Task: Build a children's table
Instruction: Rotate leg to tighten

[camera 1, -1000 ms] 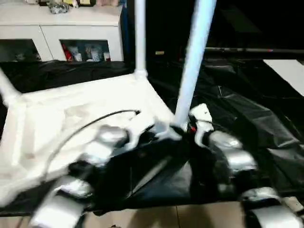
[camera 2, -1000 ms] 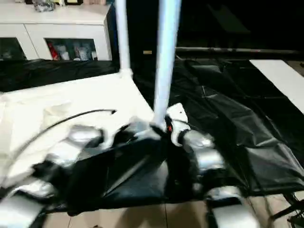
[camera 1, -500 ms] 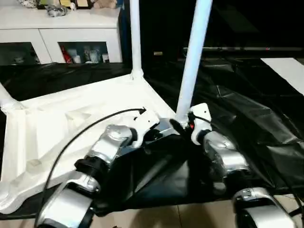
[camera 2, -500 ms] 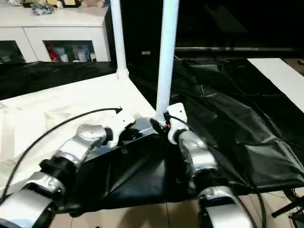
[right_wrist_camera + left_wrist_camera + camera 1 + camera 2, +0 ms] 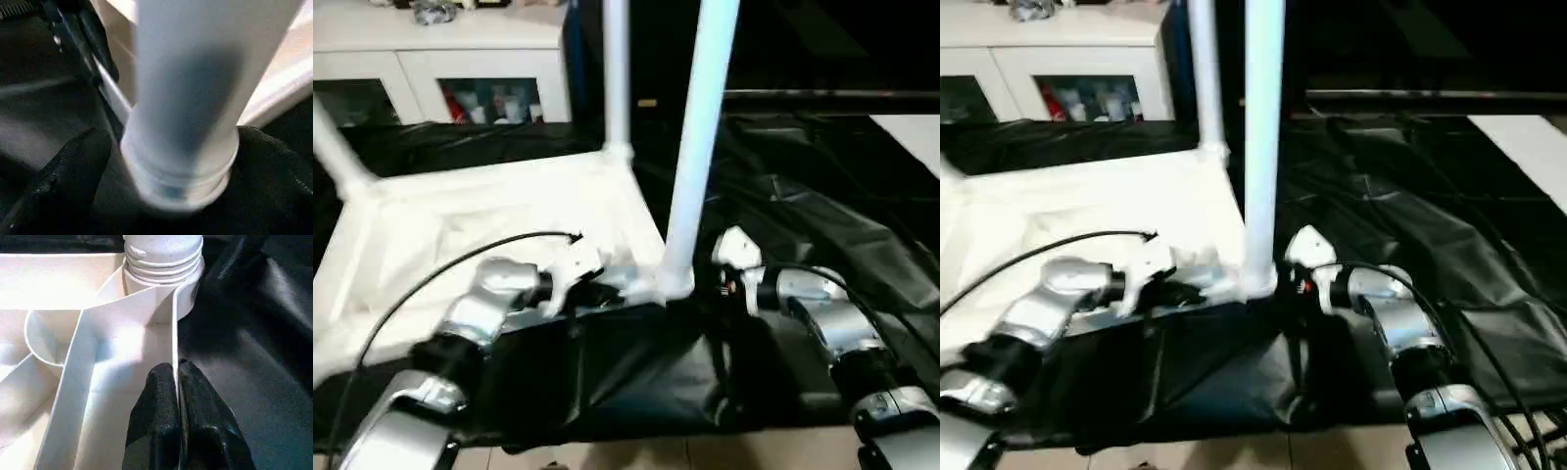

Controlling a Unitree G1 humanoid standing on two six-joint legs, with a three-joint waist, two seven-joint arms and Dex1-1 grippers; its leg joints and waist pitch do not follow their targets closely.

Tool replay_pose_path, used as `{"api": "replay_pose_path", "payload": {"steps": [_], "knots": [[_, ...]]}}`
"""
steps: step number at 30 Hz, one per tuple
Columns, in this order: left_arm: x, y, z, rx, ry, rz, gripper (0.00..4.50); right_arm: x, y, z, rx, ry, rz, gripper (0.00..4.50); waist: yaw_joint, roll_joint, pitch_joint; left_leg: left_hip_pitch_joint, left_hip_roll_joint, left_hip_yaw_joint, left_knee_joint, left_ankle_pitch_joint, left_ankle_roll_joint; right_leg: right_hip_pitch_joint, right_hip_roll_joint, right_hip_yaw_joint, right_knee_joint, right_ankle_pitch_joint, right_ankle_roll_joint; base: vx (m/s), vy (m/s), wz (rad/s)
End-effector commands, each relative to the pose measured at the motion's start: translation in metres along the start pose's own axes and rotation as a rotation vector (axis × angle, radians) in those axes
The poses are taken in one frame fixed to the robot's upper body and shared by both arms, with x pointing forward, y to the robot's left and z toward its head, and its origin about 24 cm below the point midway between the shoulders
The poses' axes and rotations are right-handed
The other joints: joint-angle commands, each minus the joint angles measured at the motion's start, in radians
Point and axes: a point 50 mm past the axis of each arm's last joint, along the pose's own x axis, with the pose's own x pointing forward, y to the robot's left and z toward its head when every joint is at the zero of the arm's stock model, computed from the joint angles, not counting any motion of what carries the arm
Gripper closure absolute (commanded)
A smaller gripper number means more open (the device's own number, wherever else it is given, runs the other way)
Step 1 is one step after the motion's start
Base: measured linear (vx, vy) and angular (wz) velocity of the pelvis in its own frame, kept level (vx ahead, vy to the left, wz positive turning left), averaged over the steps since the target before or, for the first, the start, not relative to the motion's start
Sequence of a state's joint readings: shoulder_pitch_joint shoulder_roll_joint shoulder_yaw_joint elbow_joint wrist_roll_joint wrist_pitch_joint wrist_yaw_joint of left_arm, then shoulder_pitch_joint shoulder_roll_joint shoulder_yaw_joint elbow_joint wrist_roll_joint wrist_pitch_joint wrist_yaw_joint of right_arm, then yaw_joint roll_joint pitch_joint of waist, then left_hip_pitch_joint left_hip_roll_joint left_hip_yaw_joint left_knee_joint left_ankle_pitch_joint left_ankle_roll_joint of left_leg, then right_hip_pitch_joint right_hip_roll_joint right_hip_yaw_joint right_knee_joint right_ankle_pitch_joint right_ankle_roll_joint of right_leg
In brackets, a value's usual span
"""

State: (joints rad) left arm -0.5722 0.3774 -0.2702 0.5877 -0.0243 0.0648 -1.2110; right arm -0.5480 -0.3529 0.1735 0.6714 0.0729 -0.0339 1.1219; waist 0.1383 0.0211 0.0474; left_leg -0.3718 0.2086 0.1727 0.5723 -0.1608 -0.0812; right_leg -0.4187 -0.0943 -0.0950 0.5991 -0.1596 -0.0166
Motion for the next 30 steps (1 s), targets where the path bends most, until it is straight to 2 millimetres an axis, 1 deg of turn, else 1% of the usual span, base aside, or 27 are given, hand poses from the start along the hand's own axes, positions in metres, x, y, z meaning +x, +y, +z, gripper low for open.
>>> {"api": "replay_pose_path", "payload": {"steps": [1,2,3,4,5,7,9,10,11,13,15,17,18,19,20,21,23,24,25,26,28,29,30], "knots": [[0.0036,-0.0052,0.0168,0.037,-0.107,-0.070,4.50,0.0032,0.0002,0.0080,-0.024,-0.023,0.027,0.25,-0.002,-0.015,-0.073,0.008,0.023,0.006,-0.050,-0.175,0.098,0.061,-0.049,0.044,-0.053,-0.155,-0.239,0.000,0.000,0.00],[0.0033,-0.0052,0.0165,0.037,-0.105,-0.069,4.50,0.0039,0.0002,0.0080,-0.023,-0.022,0.029,0.25,0.001,-0.015,-0.070,0.011,0.024,0.007,-0.052,-0.203,0.088,0.059,-0.050,0.045,-0.058,-0.196,-0.229,0.000,0.000,0.00],[0.0027,-0.0054,0.0161,0.037,-0.105,-0.069,4.50,0.0046,0.0002,0.0082,-0.028,-0.017,0.032,0.25,0.002,-0.016,-0.068,0.011,0.023,0.006,-0.054,-0.227,0.075,0.059,-0.051,0.045,-0.063,-0.238,-0.216,0.000,0.000,0.00],[0.0024,-0.0054,0.0160,0.035,-0.105,-0.069,4.50,0.0050,0.0001,0.0082,-0.027,-0.017,0.033,0.25,0.002,-0.016,-0.068,0.010,0.022,0.005,-0.055,-0.233,0.069,0.060,-0.052,0.045,-0.064,-0.255,-0.208,0.000,0.000,0.00],[0.0021,-0.0056,0.0158,0.034,-0.106,-0.070,4.50,0.0052,0.0000,0.0084,-0.027,-0.017,0.034,0.25,0.001,-0.017,-0.066,0.009,0.022,0.004,-0.058,-0.248,0.058,0.061,-0.053,0.045,-0.067,-0.291,-0.191,0.000,0.000,0.00],[0.0015,-0.0056,0.0155,0.033,-0.106,-0.070,4.50,0.0053,-0.0005,0.0088,-0.022,-0.021,0.036,0.25,0.001,-0.017,-0.066,0.011,0.021,0.003,-0.058,-0.260,0.049,0.059,-0.054,0.046,-0.072,-0.326,-0.174,0.000,0.000,0.00],[0.0011,-0.0061,0.0154,0.031,-0.106,-0.071,4.50,0.0048,-0.0013,0.0097,-0.014,-0.030,0.038,0.25,0.001,-0.020,-0.066,0.010,0.021,0.003,-0.058,-0.250,0.048,0.059,-0.053,0.047,-0.071,-0.324,-0.167,0.000,0.000,0.00],[0.0011,-0.0062,0.0154,0.030,-0.107,-0.071,4.50,0.0047,-0.0013,0.0098,-0.013,-0.031,0.039,0.25,0.001,-0.019,-0.066,0.010,0.021,0.003,-0.058,-0.248,0.048,0.059,-0.053,0.047,-0.071,-0.323,-0.167,0.000,0.000,0.00],[0.0010,-0.0064,0.0155,0.029,-0.107,-0.072,4.50,0.0045,-0.0014,0.0100,-0.012,-0.033,0.039,0.40,0.001,-0.018,-0.067,0.009,0.022,0.003,-0.058,-0.241,0.048,0.060,-0.053,0.047,-0.069,-0.310,-0.170,0.000,0.000,0.00],[0.0011,-0.0070,0.0153,0.024,-0.109,-0.077,4.50,0.0043,-0.0009,0.0107,-0.006,-0.046,0.049,0.40,0.001,-0.019,-0.068,0.008,0.021,0.003,-0.056,-0.230,0.054,0.060,-0.051,0.047,-0.067,-0.288,-0.175,0.000,0.000,0.00],[0.0011,-0.0071,0.0141,0.020,-0.107,-0.079,4.50,0.0046,0.0006,0.0120,-0.007,-0.056,0.069,0.67,0.002,-0.019,-0.070,0.006,0.020,0.004,-0.054,-0.209,0.062,0.061,-0.051,0.046,-0.063,-0.254,-0.184,0.000,0.000,0.00],[0.0010,-0.0072,0.0133,0.017,-0.105,-0.081,4.50,0.0050,0.0014,0.0123,-0.012,-0.057,0.076,0.73,0.001,-0.018,-0.070,0.006,0.020,0.004,-0.053,-0.205,0.067,0.061,-0.050,0.046,-0.061,-0.239,-0.191,0.000,0.000,0.00],[0.0010,-0.0078,0.0125,0.014,-0.103,-0.083,4.50,0.0051,0.0020,0.0122,-0.013,-0.058,0.082,0.81,0.001,-0.021,-0.070,0.006,0.020,0.004,-0.053,-0.205,0.068,0.061,-0.050,0.046,-0.061,-0.240,-0.192,0.000,0.000,0.00],[0.0011,-0.0081,0.0122,0.014,-0.102,-0.084,4.50,0.0051,0.0022,0.0120,-0.012,-0.058,0.084,1.04,0.002,-0.020,-0.071,0.007,0.020,0.005,-0.053,-0.206,0.069,0.061,-0.051,0.046,-0.061,-0.244,-0.193,0.000,0.000,0.00],[0.0011,-0.0084,0.0120,0.014,-0.100,-0.086,4.50,0.0054,0.0027,0.0122,-0.009,-0.061,0.089,1.04,0.003,-0.020,-0.069,0.007,0.021,0.005,-0.053,-0.210,0.068,0.061,-0.051,0.046,-0.063,-0.254,-0.191,0.000,0.000,0.00],[0.0012,-0.0085,0.0118,0.013,-0.099,-0.085,4.50,0.0055,0.0030,0.0123,-0.006,-0.063,0.093,1.10,0.003,-0.019,-0.068,0.008,0.021,0.004,-0.054,-0.220,0.065,0.060,-0.051,0.045,-0.065,-0.273,-0.187,0.000,0.000,0.00],[0.0011,-0.0080,0.0116,0.015,-0.094,-0.074,4.50,0.0061,0.0031,0.0129,-0.004,-0.067,0.096,1.28,0.003,-0.020,-0.069,0.008,0.021,0.004,-0.054,-0.223,0.063,0.060,-0.052,0.046,-0.065,-0.281,-0.184,0.000,0.000,0.00],[0.0011,-0.0077,0.0115,0.016,-0.092,-0.070,4.50,0.0064,0.0031,0.0132,-0.005,-0.067,0.096,1.28,0.003,-0.020,-0.068,0.008,0.022,0.004,-0.055,-0.228,0.061,0.059,-0.052,0.046,-0.066,-0.292,-0.180,0.000,0.000,0.00],[0.0013,-0.0063,0.0108,0.018,-0.085,-0.054,4.50,0.0071,0.0031,0.0130,-0.003,-0.067,0.093,1.47,0.003,-0.021,-0.068,0.008,0.021,0.004,-0.055,-0.229,0.060,0.059,-0.052,0.046,-0.067,-0.296,-0.178,0.000,0.000,0.00],[0.0016,-0.0053,0.0104,0.020,-0.081,-0.043,4.50,0.0075,0.0031,0.0129,-0.002,-0.068,0.091,1.55,0.003,-0.021,-0.068,0.009,0.021,0.004,-0.055,-0.227,0.059,0.059,-0.052,0.046,-0.068,-0.301,-0.176,0.000,0.000,0.00],[0.0021,-0.0041,0.0098,0.021,-0.074,-0.030,4.50,0.0081,0.0031,0.0121,0.004,-0.067,0.085,1.65,0.003,-0.022,-0.068,0.008,0.020,0.004,-0.055,-0.226,0.057,0.059,-0.052,0.046,-0.068,-0.309,-0.171,0.000,0.000,0.00],[0.0033,-0.0011,0.0086,0.026,-0.056,0.004,4.50,0.0095,0.0034,0.0092,0.018,-0.059,0.067,1.70,0.003,-0.024,-0.067,0.007,0.020,0.004,-0.056,-0.225,0.057,0.060,-0.052,0.046,-0.068,-0.311,-0.169,0.000,0.000,0.00],[0.0041,0.0000,0.0082,0.027,-0.049,0.017,4.50,0.0104,0.0040,0.0075,0.023,-0.056,0.058,1.77,0.003,-0.024,-0.068,0.008,0.019,0.003,-0.055,-0.220,0.055,0.060,-0.053,0.046,-0.070,-0.321,-0.160,0.000,0.000,0.00]]}}
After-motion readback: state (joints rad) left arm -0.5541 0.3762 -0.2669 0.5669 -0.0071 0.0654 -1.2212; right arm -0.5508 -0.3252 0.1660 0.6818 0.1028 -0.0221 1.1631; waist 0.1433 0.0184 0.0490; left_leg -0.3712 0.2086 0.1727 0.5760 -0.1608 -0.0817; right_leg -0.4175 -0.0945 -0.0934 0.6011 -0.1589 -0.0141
